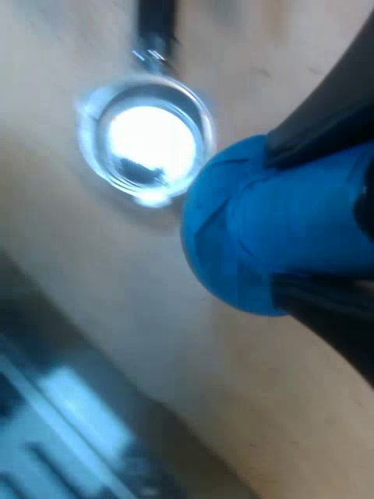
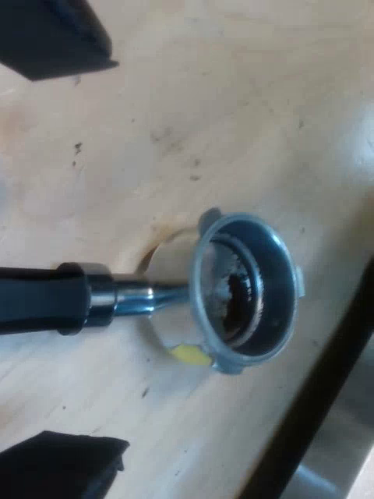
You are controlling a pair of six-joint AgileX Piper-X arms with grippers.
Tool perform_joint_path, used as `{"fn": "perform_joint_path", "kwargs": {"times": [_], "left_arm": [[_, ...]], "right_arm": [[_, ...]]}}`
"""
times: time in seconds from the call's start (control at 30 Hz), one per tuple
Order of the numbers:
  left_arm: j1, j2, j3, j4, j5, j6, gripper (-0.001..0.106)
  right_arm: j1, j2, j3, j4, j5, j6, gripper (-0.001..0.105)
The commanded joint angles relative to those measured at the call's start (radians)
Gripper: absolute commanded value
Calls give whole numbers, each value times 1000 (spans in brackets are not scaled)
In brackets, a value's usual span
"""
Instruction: Grind coffee beans and then tamp
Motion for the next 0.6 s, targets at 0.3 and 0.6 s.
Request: {"fn": "perform_joint_path", "kwargs": {"times": [0.3, 0.6], "left_arm": [[-79, 40, -89, -10, 104, -1, 0], [-201, 132, -136, -32, 39, -4, 0]], "right_arm": [[-2, -6, 2, -24, -6, -4, 93], [-2, -6, 2, -24, -6, -4, 93]]}}
